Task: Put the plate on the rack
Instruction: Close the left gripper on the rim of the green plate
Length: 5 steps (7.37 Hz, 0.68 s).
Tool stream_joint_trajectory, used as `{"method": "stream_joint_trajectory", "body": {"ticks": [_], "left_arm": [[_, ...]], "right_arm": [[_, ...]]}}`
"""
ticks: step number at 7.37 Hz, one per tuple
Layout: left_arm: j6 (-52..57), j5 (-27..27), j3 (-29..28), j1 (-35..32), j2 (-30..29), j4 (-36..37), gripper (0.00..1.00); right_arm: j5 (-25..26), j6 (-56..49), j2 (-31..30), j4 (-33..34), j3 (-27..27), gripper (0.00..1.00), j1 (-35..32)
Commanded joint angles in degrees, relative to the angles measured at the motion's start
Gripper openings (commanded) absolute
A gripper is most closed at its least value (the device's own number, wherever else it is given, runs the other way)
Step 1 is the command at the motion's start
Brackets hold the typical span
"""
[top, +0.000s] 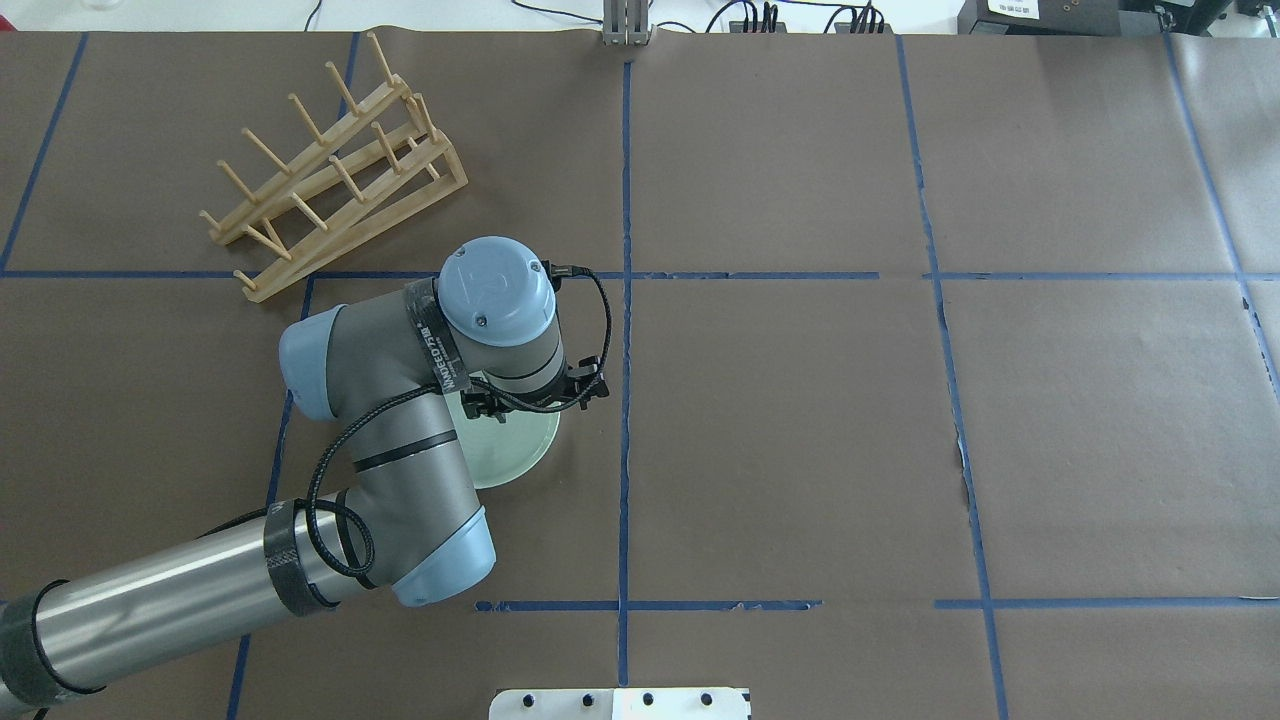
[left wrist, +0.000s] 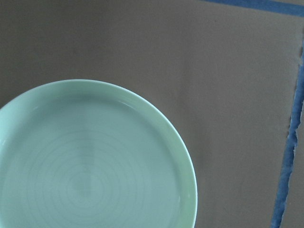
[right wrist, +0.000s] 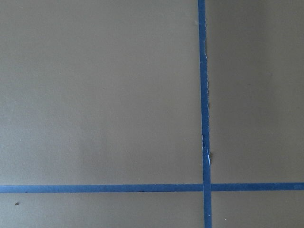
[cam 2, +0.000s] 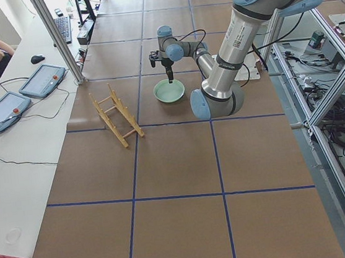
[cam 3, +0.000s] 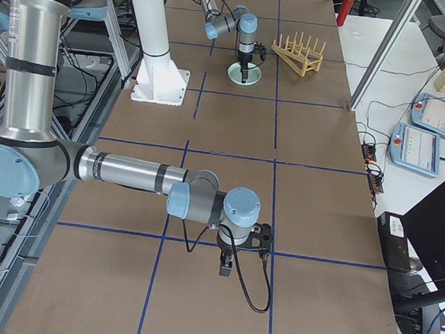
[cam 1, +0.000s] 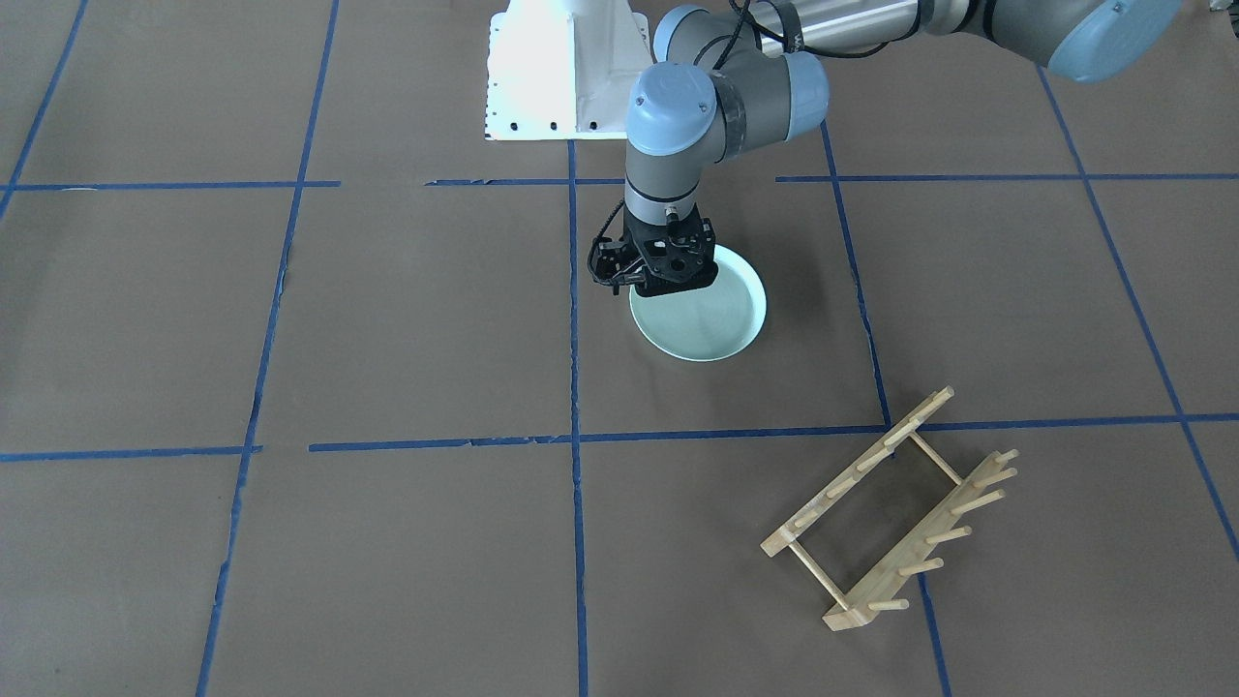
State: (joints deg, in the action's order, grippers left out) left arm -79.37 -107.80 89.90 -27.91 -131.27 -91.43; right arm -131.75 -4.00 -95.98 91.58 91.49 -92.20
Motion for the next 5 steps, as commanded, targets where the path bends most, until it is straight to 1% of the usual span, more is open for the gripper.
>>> {"method": "stream_joint_trajectory", "body": {"ticks": [1, 2, 4, 5], "left_arm": [[-0.2, 1.3, -2.1, 0.0, 0.0, -2.8, 0.93], [-0.1, 1.6, -2.3, 0.0, 0.0, -3.0, 0.92], [-0.2, 1.7, -3.6, 0.0, 0.0, -5.1, 0.88], [-0.2, 1.7, -3.6, 0.0, 0.0, -5.1, 0.81]], "right_arm": [[0.0, 0.0, 0.0, 0.0, 0.0, 1.00, 0.0], [0.0, 0.0, 0.0, 0.0, 0.0, 1.00, 0.0], [0.0, 0.0, 0.0, 0.0, -0.1, 1.00, 0.0], [0.0, 0.0, 0.0, 0.0, 0.0, 1.00, 0.0]]}}
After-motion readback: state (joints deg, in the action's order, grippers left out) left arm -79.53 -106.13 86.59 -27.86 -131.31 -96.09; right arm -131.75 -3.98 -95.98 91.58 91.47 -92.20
